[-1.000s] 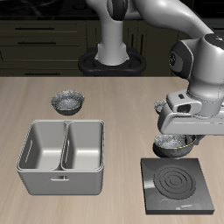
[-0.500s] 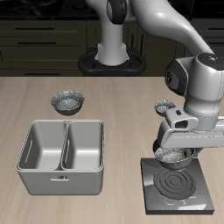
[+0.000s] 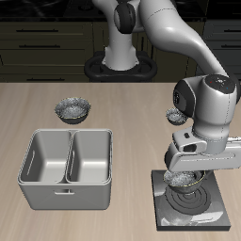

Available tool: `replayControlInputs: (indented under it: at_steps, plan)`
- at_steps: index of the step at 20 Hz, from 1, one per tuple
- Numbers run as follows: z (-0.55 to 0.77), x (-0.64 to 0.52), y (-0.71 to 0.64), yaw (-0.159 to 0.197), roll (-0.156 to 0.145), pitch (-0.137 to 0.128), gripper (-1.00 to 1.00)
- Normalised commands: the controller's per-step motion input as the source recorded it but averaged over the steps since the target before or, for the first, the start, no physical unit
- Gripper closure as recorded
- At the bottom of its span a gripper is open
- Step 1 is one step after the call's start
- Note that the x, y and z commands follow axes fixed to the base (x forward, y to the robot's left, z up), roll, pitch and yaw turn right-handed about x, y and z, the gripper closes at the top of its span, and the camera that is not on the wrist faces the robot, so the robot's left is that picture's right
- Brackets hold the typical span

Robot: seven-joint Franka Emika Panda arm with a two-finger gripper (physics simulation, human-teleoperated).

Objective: Place the medium-sized bowl on the flat stove

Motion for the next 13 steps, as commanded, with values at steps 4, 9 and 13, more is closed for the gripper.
replayControlInputs:
  at_steps: [4,9,13]
  plan:
    - [0.03,0.06,-0.16,-0.003,-0.007,0.013,-1.00]
    - [0.13,-0.01,-0.13,-0.007,-0.015,-0.024,-1.00]
    - [0.25,-0.08,-0.10,-0.009,0.011,-0.037,-1.00]
